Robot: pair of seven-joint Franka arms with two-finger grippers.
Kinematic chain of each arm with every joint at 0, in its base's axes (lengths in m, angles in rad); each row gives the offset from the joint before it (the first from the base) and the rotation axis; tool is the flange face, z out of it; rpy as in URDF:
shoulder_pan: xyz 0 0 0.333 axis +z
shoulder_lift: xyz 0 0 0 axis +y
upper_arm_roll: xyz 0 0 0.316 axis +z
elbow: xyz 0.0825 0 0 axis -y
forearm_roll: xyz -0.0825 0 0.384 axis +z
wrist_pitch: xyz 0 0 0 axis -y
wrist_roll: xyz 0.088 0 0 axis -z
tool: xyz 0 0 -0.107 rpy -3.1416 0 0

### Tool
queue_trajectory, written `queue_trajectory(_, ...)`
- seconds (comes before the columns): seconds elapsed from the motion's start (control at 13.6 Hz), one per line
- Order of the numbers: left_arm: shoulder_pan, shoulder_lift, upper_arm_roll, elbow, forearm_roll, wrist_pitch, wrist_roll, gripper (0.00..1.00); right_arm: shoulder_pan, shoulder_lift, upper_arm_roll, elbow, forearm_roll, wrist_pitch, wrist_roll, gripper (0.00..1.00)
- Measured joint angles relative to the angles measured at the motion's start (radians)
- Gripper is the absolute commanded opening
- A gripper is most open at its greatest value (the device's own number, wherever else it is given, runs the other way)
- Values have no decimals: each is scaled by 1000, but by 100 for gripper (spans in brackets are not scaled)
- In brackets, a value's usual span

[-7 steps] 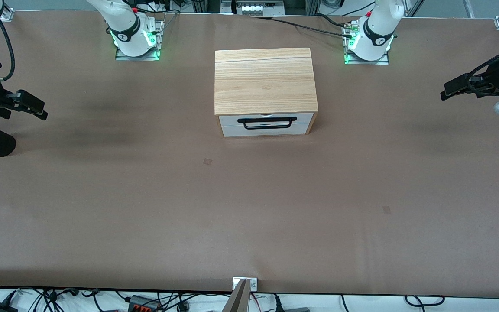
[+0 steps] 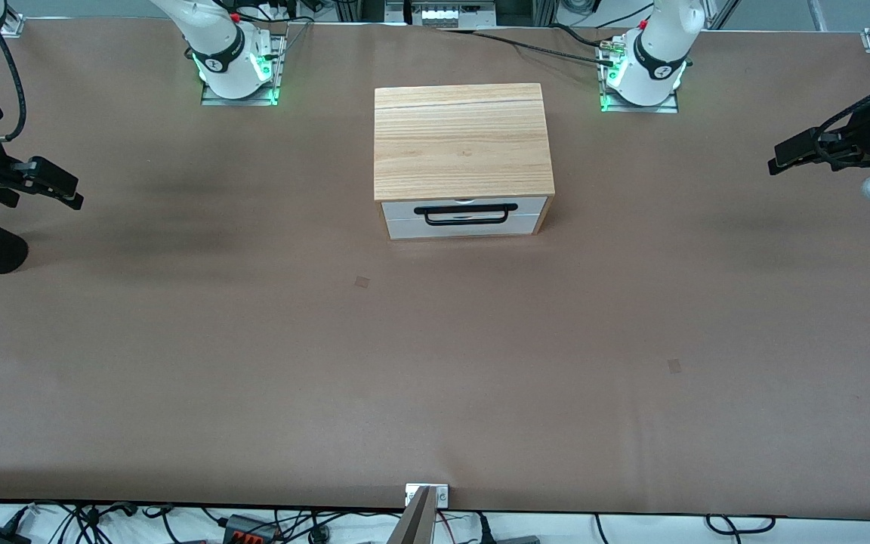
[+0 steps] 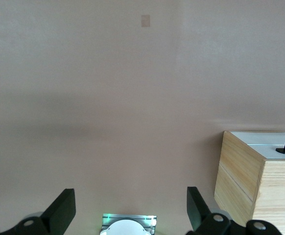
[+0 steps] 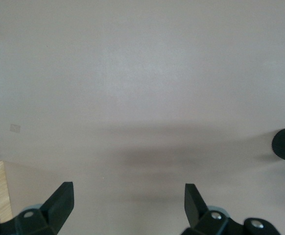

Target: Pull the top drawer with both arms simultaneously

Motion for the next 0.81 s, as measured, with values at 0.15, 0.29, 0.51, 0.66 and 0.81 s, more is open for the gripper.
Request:
queue_trajectory(0.15, 0, 0, 0, 1, 0, 0, 0, 100, 0, 10, 0, 0, 0, -1, 0, 100)
queue_trajectory(0.29, 0, 6, 0, 1, 0, 0, 0, 100, 3, 30, 2, -3, 1, -2, -1, 100)
queue_trajectory(0.51, 0, 24, 0, 1, -18, 0, 0, 100, 65, 89, 6, -9, 5, -15, -5, 100)
queue_trajectory(0.66, -1, 38, 0, 1, -45, 0, 0, 100, 132, 150, 9, -10, 71, -9, 1, 100)
queue_trajectory(0.81, 2, 88, 0, 2, -130, 1, 4, 100, 184, 219, 10, -11, 162, 41, 2, 100)
